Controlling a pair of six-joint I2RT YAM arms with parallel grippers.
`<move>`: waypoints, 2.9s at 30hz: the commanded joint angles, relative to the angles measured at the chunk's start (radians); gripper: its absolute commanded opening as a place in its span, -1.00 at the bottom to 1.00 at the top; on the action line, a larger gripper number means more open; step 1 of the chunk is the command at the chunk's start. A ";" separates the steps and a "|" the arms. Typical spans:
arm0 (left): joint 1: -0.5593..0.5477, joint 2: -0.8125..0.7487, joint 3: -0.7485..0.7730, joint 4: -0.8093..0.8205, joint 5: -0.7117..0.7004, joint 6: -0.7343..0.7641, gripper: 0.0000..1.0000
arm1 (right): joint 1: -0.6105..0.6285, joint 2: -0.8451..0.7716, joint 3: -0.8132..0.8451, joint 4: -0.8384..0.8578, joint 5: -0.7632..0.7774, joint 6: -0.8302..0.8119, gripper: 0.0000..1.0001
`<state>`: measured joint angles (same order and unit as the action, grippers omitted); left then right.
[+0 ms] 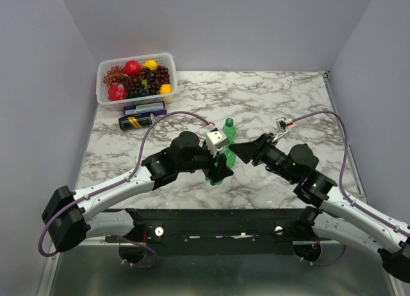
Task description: Unscrew the bottle caps
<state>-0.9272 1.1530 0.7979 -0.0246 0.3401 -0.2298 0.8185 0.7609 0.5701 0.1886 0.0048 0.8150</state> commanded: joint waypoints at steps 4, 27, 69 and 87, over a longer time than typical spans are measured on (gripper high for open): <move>0.002 0.010 0.017 0.026 -0.013 -0.002 -0.75 | 0.025 0.020 0.048 -0.015 0.061 -0.027 0.05; 0.011 -0.045 0.032 0.014 0.327 0.113 -0.75 | 0.011 -0.060 0.005 -0.008 -0.096 -0.316 -0.99; 0.051 -0.004 0.069 -0.035 0.319 0.104 -0.76 | -0.053 -0.198 0.030 -0.092 -0.258 -0.381 0.20; -0.021 -0.004 0.069 -0.112 -0.112 0.095 -0.78 | -0.005 -0.017 0.057 -0.022 0.070 -0.171 0.39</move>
<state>-0.9375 1.1576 0.8360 -0.1352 0.3096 -0.1394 0.7918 0.7147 0.5995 0.1192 -0.0124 0.5915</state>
